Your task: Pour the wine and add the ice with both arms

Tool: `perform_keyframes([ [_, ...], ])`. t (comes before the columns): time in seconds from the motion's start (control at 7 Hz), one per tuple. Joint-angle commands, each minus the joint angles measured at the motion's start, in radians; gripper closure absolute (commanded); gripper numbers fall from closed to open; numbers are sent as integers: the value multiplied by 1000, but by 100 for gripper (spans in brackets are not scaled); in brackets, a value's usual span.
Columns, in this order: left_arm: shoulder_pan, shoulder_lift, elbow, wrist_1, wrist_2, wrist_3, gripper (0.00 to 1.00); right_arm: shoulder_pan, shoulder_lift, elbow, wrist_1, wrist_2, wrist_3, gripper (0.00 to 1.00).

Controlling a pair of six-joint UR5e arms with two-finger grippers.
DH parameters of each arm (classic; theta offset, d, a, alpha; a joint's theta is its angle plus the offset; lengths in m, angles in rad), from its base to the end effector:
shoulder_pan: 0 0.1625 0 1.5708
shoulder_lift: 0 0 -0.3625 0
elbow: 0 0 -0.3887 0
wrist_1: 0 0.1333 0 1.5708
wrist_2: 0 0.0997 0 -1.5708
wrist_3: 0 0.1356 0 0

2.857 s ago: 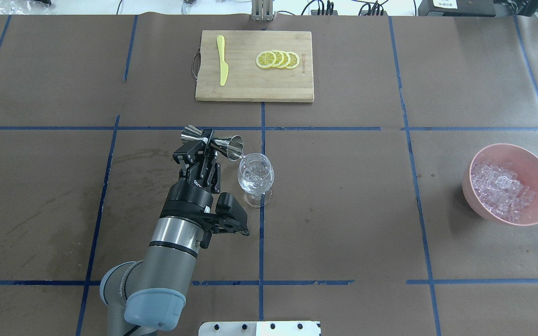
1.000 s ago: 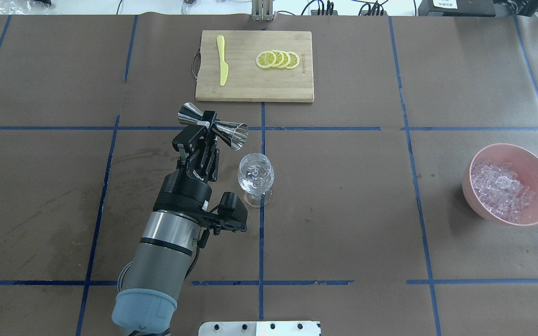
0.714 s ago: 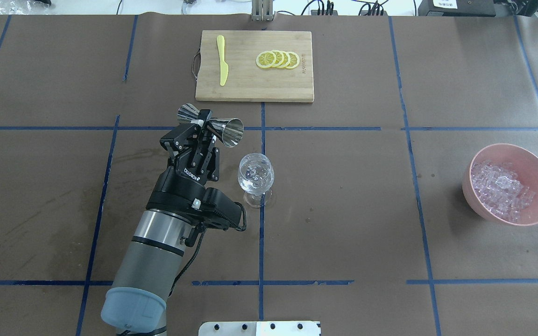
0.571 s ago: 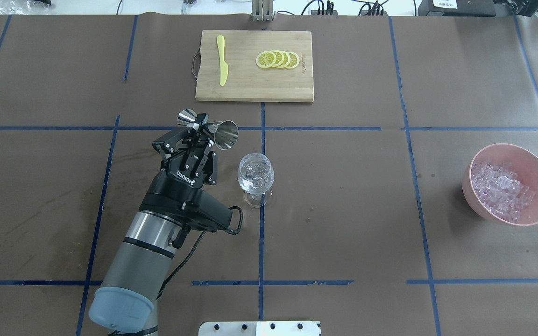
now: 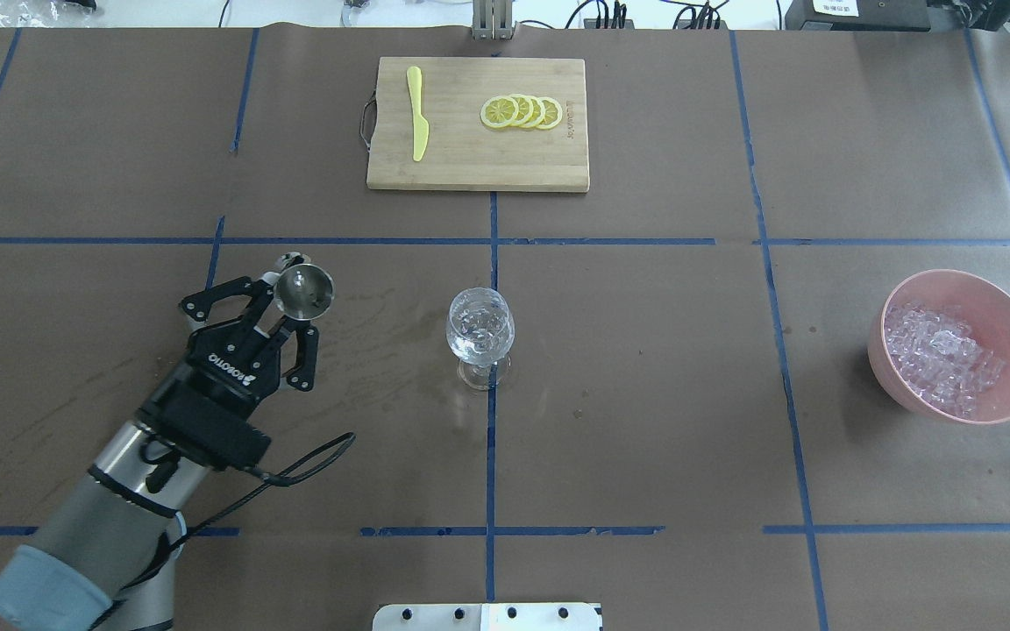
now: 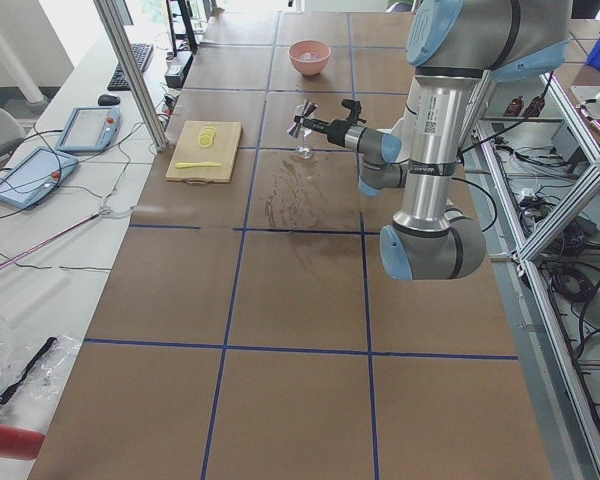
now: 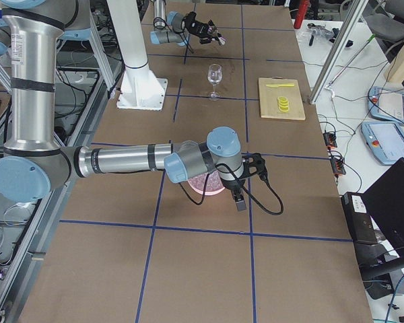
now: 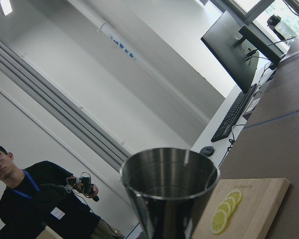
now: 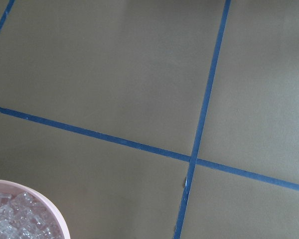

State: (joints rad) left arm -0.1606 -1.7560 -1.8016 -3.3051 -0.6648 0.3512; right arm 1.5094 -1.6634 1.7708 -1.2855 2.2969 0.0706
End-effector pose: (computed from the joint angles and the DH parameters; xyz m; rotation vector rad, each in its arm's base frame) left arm 0.3937 -0.3069 0.2325 1.8497 0.5162 0.1988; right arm 0.0135 -0.4856 0.5373 0.3271 -0.7397 -0.1338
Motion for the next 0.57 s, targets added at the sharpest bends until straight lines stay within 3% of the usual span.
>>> perform_keyframes([
  [0.0, 1, 186, -64, -137, -122, -261, 100, 0, 2, -1, 0, -1, 0, 0],
  [0.29, 3, 280, -56, -139, -122, -581, 100, 0, 1, 2, 0, -1, 0, 0],
  [0.43, 1, 314, -33, -130, -119, -595, 100, 0, 1, 2, 0, -1, 0, 0],
])
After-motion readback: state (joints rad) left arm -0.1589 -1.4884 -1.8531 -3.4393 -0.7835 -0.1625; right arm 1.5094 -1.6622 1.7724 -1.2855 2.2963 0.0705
